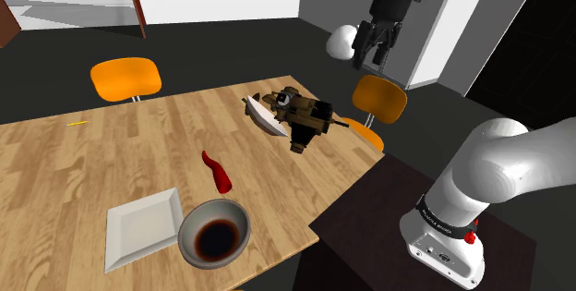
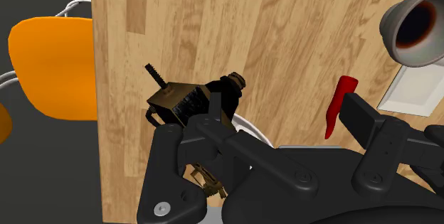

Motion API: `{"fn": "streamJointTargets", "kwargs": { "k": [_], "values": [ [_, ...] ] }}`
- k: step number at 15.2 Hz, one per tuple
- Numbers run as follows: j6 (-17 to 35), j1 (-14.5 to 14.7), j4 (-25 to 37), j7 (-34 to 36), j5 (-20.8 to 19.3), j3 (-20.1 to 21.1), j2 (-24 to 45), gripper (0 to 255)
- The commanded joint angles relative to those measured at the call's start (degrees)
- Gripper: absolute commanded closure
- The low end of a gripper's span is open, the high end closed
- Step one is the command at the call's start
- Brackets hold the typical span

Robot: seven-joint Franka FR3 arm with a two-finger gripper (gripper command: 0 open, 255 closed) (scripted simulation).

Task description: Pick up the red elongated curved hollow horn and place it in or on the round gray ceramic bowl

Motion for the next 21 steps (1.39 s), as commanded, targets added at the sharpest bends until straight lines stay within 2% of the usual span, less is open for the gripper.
{"fn": "streamJointTargets", "kwargs": {
  "k": [1,12,17,21],
  "values": [
    [0.0,0.0,0.0,0.0,0.0,0.0,0.0,0],
    [16.6,1.7,0.7,8.0,1.6,10.3,18.0,0],
    [22.9,1.8,4.0,12.5,-0.3,14.6,28.2,0],
    [27.0,1.9,8.0,16.9,-3.5,17.5,37.2,0]
  ]
}}
